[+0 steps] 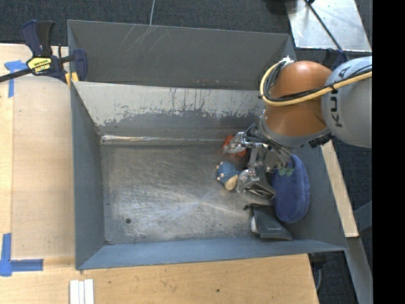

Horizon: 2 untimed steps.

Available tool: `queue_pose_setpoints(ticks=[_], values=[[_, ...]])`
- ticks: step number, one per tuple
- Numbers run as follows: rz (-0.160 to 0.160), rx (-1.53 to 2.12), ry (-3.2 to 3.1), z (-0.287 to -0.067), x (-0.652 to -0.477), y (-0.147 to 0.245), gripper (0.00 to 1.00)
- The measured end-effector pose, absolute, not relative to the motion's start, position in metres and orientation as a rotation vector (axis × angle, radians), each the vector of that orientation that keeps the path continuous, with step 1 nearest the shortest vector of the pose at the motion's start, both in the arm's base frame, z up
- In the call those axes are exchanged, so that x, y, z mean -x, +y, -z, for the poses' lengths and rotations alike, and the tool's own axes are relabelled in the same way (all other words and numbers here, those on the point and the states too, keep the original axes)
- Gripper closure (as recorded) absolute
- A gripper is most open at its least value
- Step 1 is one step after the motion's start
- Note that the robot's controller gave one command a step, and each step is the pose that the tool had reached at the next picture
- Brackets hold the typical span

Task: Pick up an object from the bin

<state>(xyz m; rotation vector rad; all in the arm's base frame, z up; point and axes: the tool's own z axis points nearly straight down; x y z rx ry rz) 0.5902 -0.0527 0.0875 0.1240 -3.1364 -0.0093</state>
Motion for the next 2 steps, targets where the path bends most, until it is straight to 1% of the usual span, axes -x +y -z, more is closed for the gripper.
queue_pose_setpoints(ticks=[1,2], values=[[0.002,-0.115,-3.144,-0.086,-0.591,-0.055,1.0],[-0.003,-0.128,-3.152,-0.23,-0.591,-0.05,1.0]])
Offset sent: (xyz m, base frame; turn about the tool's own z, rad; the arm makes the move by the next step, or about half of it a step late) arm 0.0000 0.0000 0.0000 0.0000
